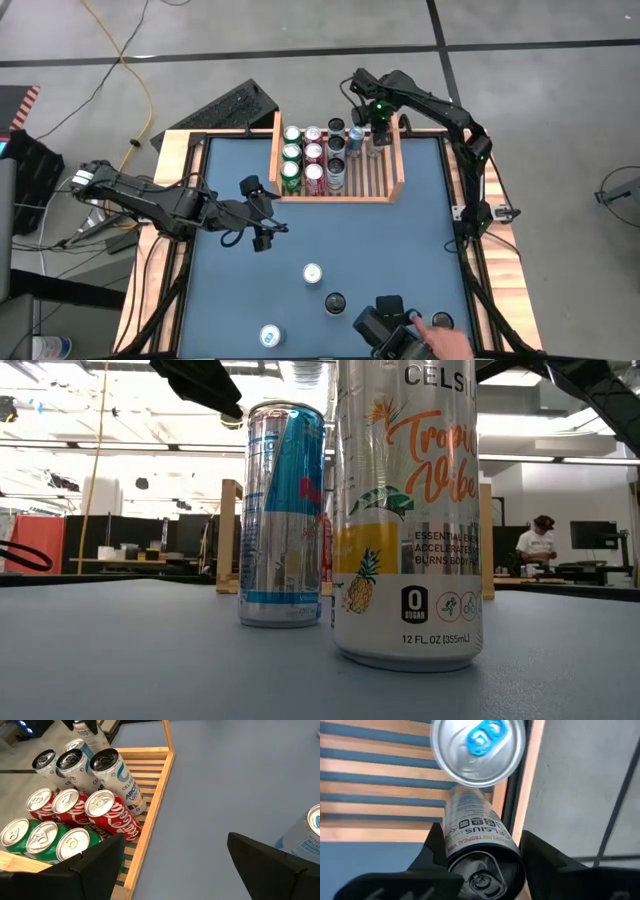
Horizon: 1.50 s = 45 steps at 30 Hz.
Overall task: Place canned beverage on shelf
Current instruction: Put the left blue soda can aligned with the blue soda on the shelf
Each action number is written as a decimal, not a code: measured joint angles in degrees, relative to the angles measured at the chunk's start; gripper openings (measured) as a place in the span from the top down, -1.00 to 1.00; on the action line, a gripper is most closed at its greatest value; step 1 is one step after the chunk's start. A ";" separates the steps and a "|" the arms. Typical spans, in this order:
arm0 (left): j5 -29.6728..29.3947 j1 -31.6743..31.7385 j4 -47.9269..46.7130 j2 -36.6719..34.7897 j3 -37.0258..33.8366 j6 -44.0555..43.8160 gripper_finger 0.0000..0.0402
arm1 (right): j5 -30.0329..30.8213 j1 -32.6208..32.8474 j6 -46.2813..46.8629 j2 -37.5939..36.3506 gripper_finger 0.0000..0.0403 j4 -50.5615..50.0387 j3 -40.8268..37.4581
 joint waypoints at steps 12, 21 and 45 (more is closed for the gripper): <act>-0.06 0.00 0.07 0.00 0.00 -0.04 -0.70 | 0.71 -0.10 7.11 0.01 0.33 2.61 0.00; -0.09 0.00 0.07 0.00 0.00 0.00 -0.70 | 0.48 -0.06 7.13 -0.01 0.22 2.83 0.00; -0.13 -0.02 0.15 -0.01 0.00 -0.26 -0.70 | -14.78 5.41 32.23 -9.56 -0.42 -14.00 13.59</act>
